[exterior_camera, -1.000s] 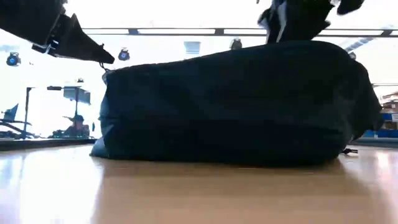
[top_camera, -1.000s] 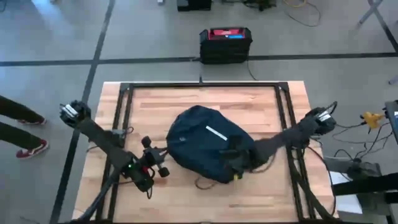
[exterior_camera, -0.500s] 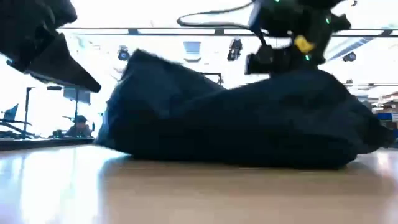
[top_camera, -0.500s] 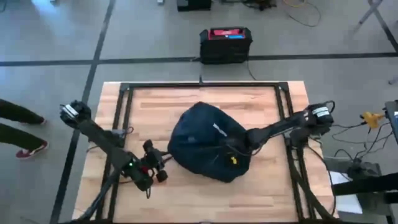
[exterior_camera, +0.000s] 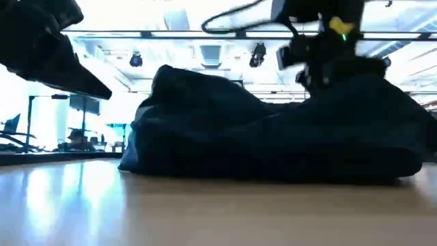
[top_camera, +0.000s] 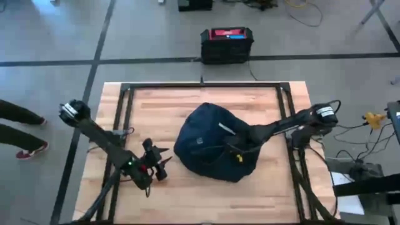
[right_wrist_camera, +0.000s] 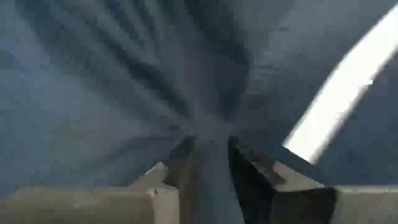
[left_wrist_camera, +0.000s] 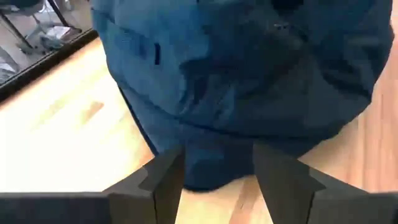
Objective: Unpack backpack
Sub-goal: Return to Home Position
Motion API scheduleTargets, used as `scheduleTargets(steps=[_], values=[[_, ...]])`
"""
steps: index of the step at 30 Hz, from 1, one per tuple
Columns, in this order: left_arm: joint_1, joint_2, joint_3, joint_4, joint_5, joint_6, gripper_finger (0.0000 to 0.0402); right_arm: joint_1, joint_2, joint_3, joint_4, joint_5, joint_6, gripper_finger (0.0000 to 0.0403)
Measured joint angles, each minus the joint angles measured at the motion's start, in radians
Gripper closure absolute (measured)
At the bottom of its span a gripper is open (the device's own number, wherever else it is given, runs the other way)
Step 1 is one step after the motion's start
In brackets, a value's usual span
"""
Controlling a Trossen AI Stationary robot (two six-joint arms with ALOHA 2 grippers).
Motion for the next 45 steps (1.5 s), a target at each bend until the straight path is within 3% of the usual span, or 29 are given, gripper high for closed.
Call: scheduleTargets(steps=[9, 13, 19, 23, 26, 29, 33, 38, 45], values=[[0.000, 0.003, 0.017, 0.013, 0.031, 0.000, 0.0216, 0.007, -0.013, 0.219, -0.092, -0.016, -0.094, 0.0304], [0.000, 0.003, 0.026, 0.015, 0.031, 0.000, 0.0222, 0.004, -0.076, 0.227, -0.144, 0.009, -0.167, 0.0299], [0.001, 0.003, 0.029, 0.014, 0.025, 0.007, 0.0234, 0.003, -0.237, 0.174, -0.138, 0.068, -0.100, 0.0292], [0.004, -0.012, 0.029, 0.018, -0.141, 0.080, 0.0240, 0.012, -0.377, 0.102, -0.084, 0.073, -0.050, 0.0287], [0.021, -0.075, 0.029, 0.016, -0.285, 0.101, 0.0243, 0.016, -0.497, 0.013, 0.063, 0.075, -0.049, 0.0284], [0.061, -0.182, 0.029, 0.012, -0.296, 0.193, 0.0246, 0.016, -0.607, -0.110, 0.286, 0.057, -0.113, 0.0281], [0.158, -0.343, 0.029, 0.015, -0.178, 0.290, 0.0246, 0.016, -0.716, -0.247, 0.488, 0.020, -0.221, 0.0278], [0.313, -0.453, 0.011, 0.081, 0.092, 0.335, 0.0240, 0.016, -0.790, -0.335, 0.596, 0.011, -0.272, 0.0278], [0.456, -0.420, -0.095, 0.558, 0.497, 0.650, 0.0229, 0.015, -0.870, -0.408, 0.619, 0.011, -0.347, 0.0294]])
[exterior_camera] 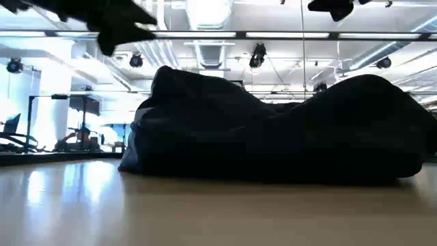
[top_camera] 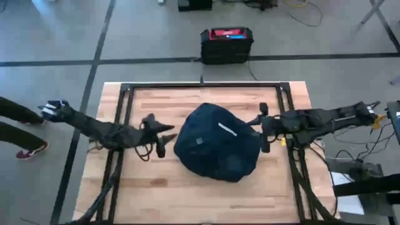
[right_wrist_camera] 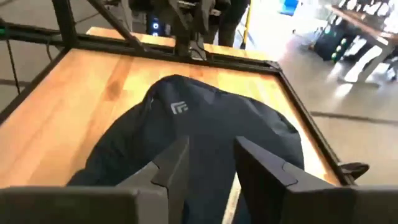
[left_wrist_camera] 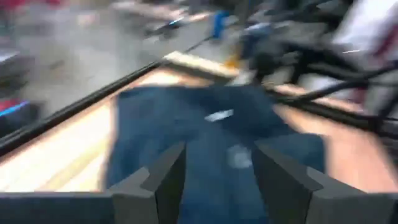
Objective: Unpack backpack
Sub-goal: Return to Home Position
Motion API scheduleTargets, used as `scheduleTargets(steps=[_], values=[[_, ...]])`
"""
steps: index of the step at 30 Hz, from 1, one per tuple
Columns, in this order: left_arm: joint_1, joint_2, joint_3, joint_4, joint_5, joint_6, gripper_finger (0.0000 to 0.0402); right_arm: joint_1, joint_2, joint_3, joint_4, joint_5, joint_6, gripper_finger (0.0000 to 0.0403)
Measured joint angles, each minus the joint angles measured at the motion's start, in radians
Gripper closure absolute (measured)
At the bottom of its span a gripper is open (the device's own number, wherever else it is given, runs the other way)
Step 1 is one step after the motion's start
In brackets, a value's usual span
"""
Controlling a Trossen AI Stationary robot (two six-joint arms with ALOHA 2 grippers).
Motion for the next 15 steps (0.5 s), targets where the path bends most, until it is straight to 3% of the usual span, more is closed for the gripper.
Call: scheduleTargets(steps=[6, 11, 15], values=[[0.058, -0.083, -0.066, 0.045, 0.020, 0.034, 0.0222, 0.000, -0.079, -0.063, 0.065, -0.002, -0.030, 0.0307], [0.053, -0.280, -0.091, -0.084, 0.023, 0.026, 0.0219, 0.000, -0.178, -0.131, 0.127, -0.013, -0.008, 0.0317], [0.040, -0.442, -0.110, -0.140, 0.012, 0.015, 0.0222, 0.000, -0.261, -0.242, 0.292, -0.054, -0.019, 0.0325]])
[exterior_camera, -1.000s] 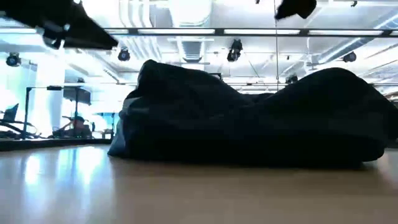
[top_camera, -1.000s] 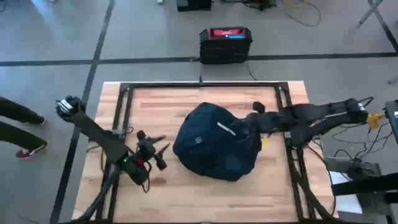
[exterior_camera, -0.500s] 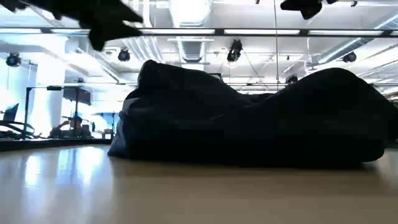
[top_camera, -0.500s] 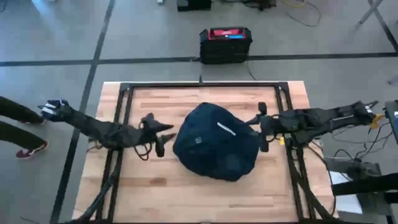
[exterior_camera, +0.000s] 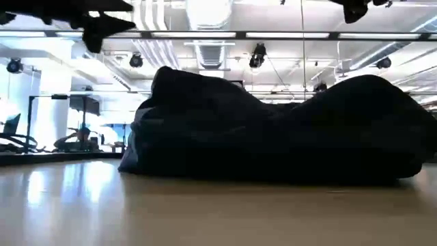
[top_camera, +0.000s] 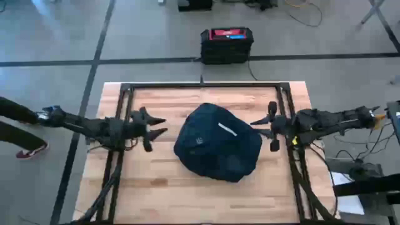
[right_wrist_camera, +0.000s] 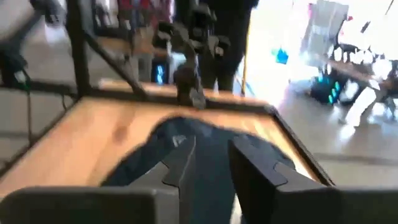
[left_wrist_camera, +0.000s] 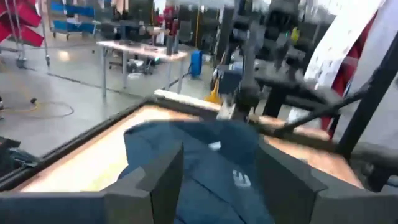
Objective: Unpack backpack
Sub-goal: Return to Home Position
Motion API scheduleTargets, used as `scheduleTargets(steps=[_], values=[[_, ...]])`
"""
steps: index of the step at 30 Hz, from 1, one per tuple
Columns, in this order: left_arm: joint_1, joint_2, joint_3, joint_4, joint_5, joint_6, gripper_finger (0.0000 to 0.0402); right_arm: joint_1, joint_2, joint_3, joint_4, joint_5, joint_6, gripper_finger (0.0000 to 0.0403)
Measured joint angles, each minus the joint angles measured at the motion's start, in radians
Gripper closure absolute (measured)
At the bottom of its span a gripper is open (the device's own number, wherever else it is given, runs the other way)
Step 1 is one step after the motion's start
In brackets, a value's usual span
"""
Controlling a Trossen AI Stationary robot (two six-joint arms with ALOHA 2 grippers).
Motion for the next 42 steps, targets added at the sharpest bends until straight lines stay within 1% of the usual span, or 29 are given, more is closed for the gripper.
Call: scheduleTargets(steps=[3, 6, 13, 16, 18, 20, 21, 24, 27, 29, 31, 32, 37, 38, 40, 42], values=[[-0.007, -0.082, -0.026, -0.026, 0.004, 0.010, 0.0227, 0.000, -0.048, -0.090, 0.099, -0.006, -0.031, 0.0332], [-0.013, -0.163, -0.065, -0.041, 0.011, 0.023, 0.0234, 0.000, -0.089, -0.155, 0.140, -0.006, -0.031, 0.0339], [-0.014, -0.372, -0.222, -0.023, 0.012, 0.032, 0.0244, 0.000, -0.235, -0.275, 0.086, 0.009, 0.056, 0.0355], [-0.014, -0.481, -0.281, 0.015, 0.035, 0.063, 0.0242, 0.000, -0.324, -0.334, 0.076, 0.075, 0.056, 0.0359], [-0.016, -0.487, -0.303, 0.056, 0.053, 0.089, 0.0239, 0.000, -0.391, -0.357, 0.048, 0.101, 0.038, 0.0361], [-0.019, -0.476, -0.308, 0.045, 0.063, 0.110, 0.0235, 0.000, -0.463, -0.358, -0.007, 0.093, 0.042, 0.0363], [-0.019, -0.471, -0.307, 0.040, 0.056, 0.117, 0.0233, 0.000, -0.494, -0.358, -0.037, 0.070, 0.052, 0.0364], [-0.019, -0.483, -0.310, 0.026, 0.033, 0.131, 0.0228, 0.000, -0.489, -0.340, -0.100, -0.006, 0.072, 0.0364], [-0.019, -0.487, -0.336, 0.058, 0.046, 0.132, 0.0223, 0.000, -0.468, -0.345, -0.073, -0.033, 0.086, 0.0361], [-0.019, -0.483, -0.375, 0.107, 0.093, 0.148, 0.0221, 0.000, -0.466, -0.360, -0.077, -0.051, 0.091, 0.0357], [-0.019, -0.482, -0.386, 0.093, 0.155, 0.167, 0.0219, 0.000, -0.462, -0.377, -0.072, -0.051, 0.096, 0.0353], [-0.019, -0.481, -0.386, 0.091, 0.169, 0.169, 0.0218, 0.000, -0.465, -0.390, -0.067, -0.051, 0.097, 0.0351], [-0.019, -0.486, -0.387, 0.089, 0.170, 0.178, 0.0221, 0.000, -0.467, -0.455, 0.071, -0.052, 0.093, 0.0340], [-0.019, -0.482, -0.387, 0.088, 0.170, 0.178, 0.0221, 0.000, -0.467, -0.470, 0.099, -0.067, 0.092, 0.0338], [-0.019, -0.475, -0.387, 0.062, 0.178, 0.168, 0.0224, 0.000, -0.468, -0.504, 0.150, -0.134, 0.063, 0.0334], [-0.019, -0.467, -0.387, 0.024, 0.179, 0.153, 0.0227, 0.000, -0.465, -0.519, 0.139, -0.217, 0.018, 0.0331]])
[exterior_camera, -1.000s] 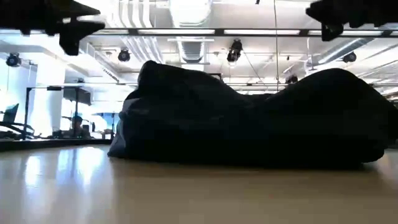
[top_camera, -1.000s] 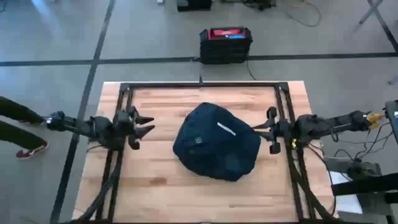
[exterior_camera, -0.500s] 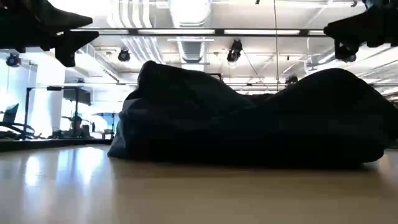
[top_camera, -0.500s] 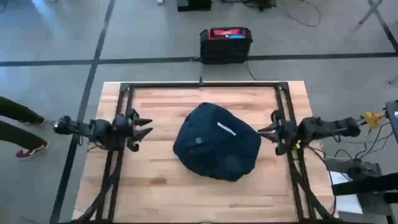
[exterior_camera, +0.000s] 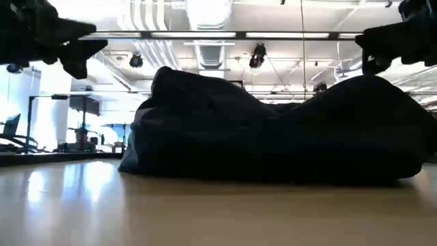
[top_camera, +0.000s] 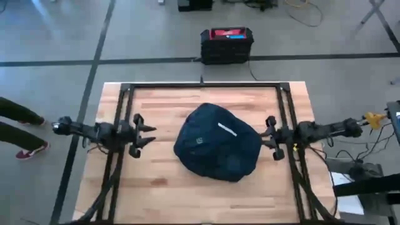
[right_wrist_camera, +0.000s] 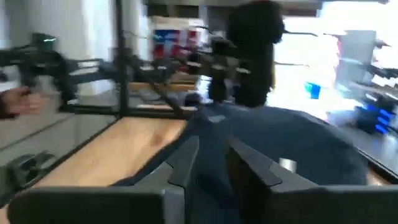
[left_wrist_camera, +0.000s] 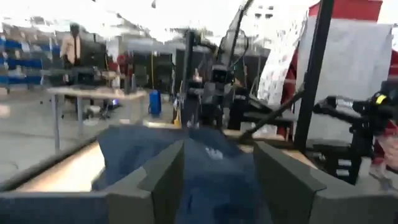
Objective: Unpack backpack
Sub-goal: Return to Home Position
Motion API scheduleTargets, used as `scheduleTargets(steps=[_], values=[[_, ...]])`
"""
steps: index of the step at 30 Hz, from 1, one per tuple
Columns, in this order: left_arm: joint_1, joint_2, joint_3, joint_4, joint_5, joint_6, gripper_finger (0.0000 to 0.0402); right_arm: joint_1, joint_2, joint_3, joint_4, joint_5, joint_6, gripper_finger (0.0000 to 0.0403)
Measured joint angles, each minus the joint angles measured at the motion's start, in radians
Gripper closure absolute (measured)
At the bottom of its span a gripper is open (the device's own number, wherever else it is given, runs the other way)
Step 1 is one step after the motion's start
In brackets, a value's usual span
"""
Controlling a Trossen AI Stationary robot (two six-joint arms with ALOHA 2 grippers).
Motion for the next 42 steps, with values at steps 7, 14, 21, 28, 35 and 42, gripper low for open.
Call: scheduleTargets(steps=[7, 14, 21, 28, 35, 42], values=[[0.000, 0.052, 0.000, -0.081, -0.002, -0.006, 0.0238, 0.000, 0.009, 0.000, -0.007, 0.012, -0.085, 0.0322], [0.000, 0.109, 0.001, -0.084, -0.002, -0.006, 0.0242, 0.000, 0.020, 0.000, -0.010, 0.010, -0.271, 0.0325], [0.000, 0.161, 0.002, -0.086, -0.002, -0.006, 0.0230, 0.000, 0.020, 0.000, -0.010, 0.010, -0.255, 0.0346], [0.000, 0.202, 0.002, -0.086, -0.002, -0.006, 0.0219, 0.000, 0.020, 0.000, -0.010, 0.010, -0.213, 0.0361], [0.000, 0.237, 0.003, -0.087, -0.002, -0.006, 0.0217, 0.000, 0.020, 0.000, -0.010, 0.011, -0.213, 0.0361], [0.000, 0.262, 0.003, -0.088, -0.002, -0.006, 0.0220, 0.000, 0.020, 0.000, -0.010, 0.011, -0.213, 0.0346]])
